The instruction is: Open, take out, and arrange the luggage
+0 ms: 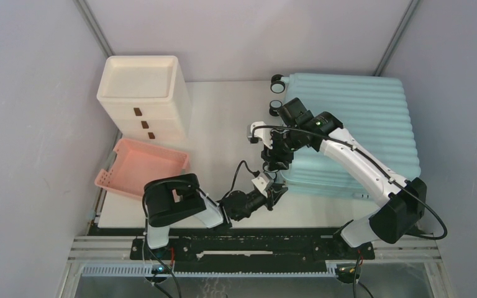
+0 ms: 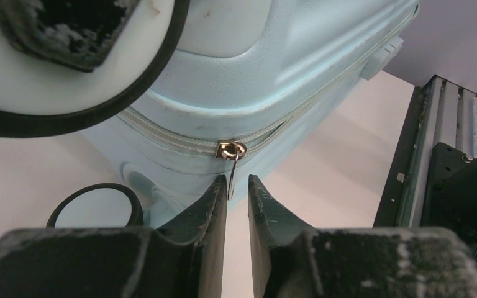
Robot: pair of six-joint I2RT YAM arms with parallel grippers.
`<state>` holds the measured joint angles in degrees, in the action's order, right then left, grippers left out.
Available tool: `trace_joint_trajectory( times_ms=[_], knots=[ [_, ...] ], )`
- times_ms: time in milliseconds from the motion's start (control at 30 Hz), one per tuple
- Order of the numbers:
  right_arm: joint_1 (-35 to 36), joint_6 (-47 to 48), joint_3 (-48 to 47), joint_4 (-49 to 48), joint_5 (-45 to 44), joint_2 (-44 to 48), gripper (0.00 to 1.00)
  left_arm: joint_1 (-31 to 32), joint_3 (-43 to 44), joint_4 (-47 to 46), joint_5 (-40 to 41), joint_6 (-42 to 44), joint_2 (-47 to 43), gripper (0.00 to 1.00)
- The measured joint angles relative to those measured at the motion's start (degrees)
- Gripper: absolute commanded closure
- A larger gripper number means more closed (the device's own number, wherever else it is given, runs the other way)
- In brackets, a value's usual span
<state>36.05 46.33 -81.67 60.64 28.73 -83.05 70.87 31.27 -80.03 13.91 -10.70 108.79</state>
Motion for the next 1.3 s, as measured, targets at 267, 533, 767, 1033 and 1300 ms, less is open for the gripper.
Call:
trace_joint_trajectory(
  times_ms=[267,533,767,1033,1300],
  knots=[
    [-0.02,-0.02,0.22,-0.17,0.09,0.13,0.89,0.09,0.00,0.00,1.11,-1.33,0.00,0.91],
    [-0.09,-0.07,0.59,-0.55,0.09,0.42,0.91,0.11,0.04,-0.24,1.57,-1.46,0.00,1.00],
    [-0.28,-0.07,1.38,-1.31,0.35,1.07,0.91,0.17,-0.02,-0.35,2.29,-2.91,0.00,1.00],
    [-0.39,0.55,3.74,-2.58,1.05,3.37,0.92,0.15,-1.01,-1.51,3.08,-8.55,-0.02,1.00],
    [-0.42,1.79,6.08,-2.29,2.23,6.12,0.95,-0.50,-2.58,-3.06,3.50,-11.56,-0.33,1.00]
  ],
)
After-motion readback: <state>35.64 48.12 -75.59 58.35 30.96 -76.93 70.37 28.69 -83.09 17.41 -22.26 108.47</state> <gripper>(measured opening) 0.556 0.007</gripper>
